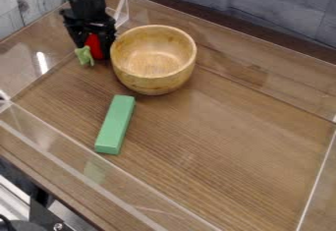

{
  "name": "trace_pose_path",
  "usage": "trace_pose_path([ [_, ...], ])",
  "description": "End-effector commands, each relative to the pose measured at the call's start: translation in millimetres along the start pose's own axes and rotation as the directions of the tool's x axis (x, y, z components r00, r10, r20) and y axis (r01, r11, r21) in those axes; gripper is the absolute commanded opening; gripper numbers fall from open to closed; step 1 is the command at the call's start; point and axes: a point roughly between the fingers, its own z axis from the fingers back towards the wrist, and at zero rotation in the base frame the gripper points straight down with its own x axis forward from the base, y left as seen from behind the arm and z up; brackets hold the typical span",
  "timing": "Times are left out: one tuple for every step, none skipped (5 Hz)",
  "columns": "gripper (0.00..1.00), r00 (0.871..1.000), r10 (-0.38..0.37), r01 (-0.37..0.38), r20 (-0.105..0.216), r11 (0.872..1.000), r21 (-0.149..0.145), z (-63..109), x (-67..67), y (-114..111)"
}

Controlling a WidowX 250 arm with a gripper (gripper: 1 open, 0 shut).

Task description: Move the red fruit to the left

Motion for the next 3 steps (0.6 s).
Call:
trace_pose_path([
  [1.0,0.998,-0.011,0.01,0.061,1.0,0.026,30.1,15.4,8],
  [1.0,0.998,-0.01,0.008,0.066,1.0,0.026,39.5,16.0,11],
  [1.0,0.997,-0.021,0.019,0.078,0.999,0.029,51.2,15.9,7],
])
